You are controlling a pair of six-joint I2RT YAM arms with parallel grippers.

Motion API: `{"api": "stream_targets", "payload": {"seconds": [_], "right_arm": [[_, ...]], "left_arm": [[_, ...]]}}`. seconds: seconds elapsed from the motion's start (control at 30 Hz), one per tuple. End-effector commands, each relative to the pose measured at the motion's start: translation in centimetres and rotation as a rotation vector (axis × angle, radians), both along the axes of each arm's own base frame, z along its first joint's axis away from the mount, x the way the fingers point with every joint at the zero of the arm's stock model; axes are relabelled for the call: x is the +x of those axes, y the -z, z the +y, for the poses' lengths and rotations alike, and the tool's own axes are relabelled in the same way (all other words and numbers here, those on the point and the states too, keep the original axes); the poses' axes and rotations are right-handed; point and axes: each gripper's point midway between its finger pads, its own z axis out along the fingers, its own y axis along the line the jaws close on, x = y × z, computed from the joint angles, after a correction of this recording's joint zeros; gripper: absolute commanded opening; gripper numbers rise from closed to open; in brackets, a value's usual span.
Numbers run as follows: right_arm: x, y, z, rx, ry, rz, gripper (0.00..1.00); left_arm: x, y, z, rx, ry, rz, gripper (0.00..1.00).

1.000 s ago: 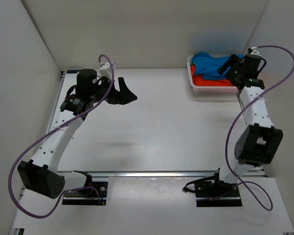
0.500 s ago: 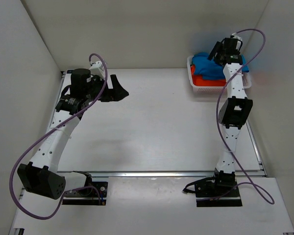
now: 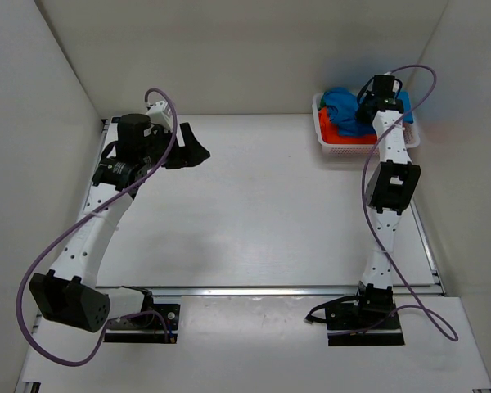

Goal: Fold and stack the t-shirts
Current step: Grab crumpled tshirt from bin with the right arm, then move the tshirt to the center of the board

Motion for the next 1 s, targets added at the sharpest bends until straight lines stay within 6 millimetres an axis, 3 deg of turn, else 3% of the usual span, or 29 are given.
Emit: {"api": "stream_targets", "payload": {"seconds": [0.0, 0.03, 0.13, 0.2, 0.23, 0.33, 0.37, 0.4, 0.43, 0.47, 0.53, 0.57, 0.6, 0.63, 0.67, 0.77, 0.87, 0.9, 0.97], "right_arm": [[0.4, -7.5, -0.4, 0.010, 0.003, -0.155, 0.00], [0.4, -8.7, -0.1, 0.006, -0.003, -0.179, 0.00], [-0.7, -15.7, 0.4, -0.020, -0.028, -0.303, 0.00], [-2.5, -22.3, 2.6, -0.028, -0.102, -0.424, 0.00], [-3.0, -24.7, 3.5, -0.051, -0.123, -0.473, 0.00], [-8.3, -34.3, 7.6, -0.112, -0.201, -0.648, 0.00], [-9.5, -36.2, 8.9, -0.133, -0.225, -0.691, 0.00], [-11.9, -38.1, 10.1, -0.139, -0.244, -0.727, 0.00], [-15.3, -42.1, 12.0, -0.144, -0.273, -0.825, 0.00], [-15.8, -41.8, 12.8, -0.120, -0.282, -0.833, 0.00], [-21.0, -43.6, 16.1, -0.076, -0.359, -0.889, 0.00], [-22.2, -43.5, 17.9, -0.057, -0.398, -0.889, 0.00], [-24.2, -44.3, 17.5, -0.109, -0.372, -0.890, 0.00], [-26.0, -45.2, 19.6, -0.109, -0.414, -0.903, 0.00], [-27.0, -44.4, 21.1, -0.125, -0.450, -0.867, 0.00], [-29.4, -44.0, 22.2, -0.055, -0.513, -0.835, 0.00], [-29.0, -38.9, 25.3, 0.081, -0.638, -0.708, 0.00], [-29.4, -38.0, 26.7, 0.139, -0.680, -0.679, 0.00], [-28.0, -32.0, 28.8, 0.201, -0.741, -0.515, 0.00]], "left_arm": [[0.1, -1.7, -0.9, -0.028, 0.015, -0.046, 0.83], [0.1, -1.8, -1.4, -0.043, 0.022, -0.046, 0.79], [0.3, -1.9, -3.0, -0.091, 0.071, -0.018, 0.73], [0.2, -1.7, -3.7, -0.107, 0.093, -0.005, 0.70], [0.1, -2.1, -4.0, -0.117, 0.104, -0.019, 0.69], [-0.1, -4.2, -3.7, -0.116, 0.093, -0.095, 0.69], [-0.5, -5.5, -3.3, -0.119, 0.087, -0.136, 0.69], [-0.9, -6.4, -2.9, -0.119, 0.074, -0.168, 0.69], [-1.1, -6.9, -2.7, -0.107, 0.056, -0.182, 0.69], [-1.5, -8.2, -2.3, -0.097, 0.047, -0.204, 0.68], [-2.2, -10.4, -2.1, -0.079, 0.028, -0.266, 0.71], [-2.5, -11.4, -1.9, -0.080, 0.016, -0.290, 0.72], [-2.7, -12.4, -1.3, -0.095, -0.024, -0.304, 0.74], [-2.7, -13.3, -0.3, -0.099, -0.071, -0.317, 0.71], [-3.0, -13.7, 0.3, -0.094, -0.094, -0.323, 0.68], [-3.8, -15.7, 2.4, -0.064, -0.186, -0.382, 0.69], [-4.5, -17.2, 4.6, -0.067, -0.266, -0.425, 0.69], [-4.8, -17.3, 4.9, -0.071, -0.277, -0.429, 0.69], [-4.7, -16.1, 5.5, -0.063, -0.289, -0.400, 0.69]]}}
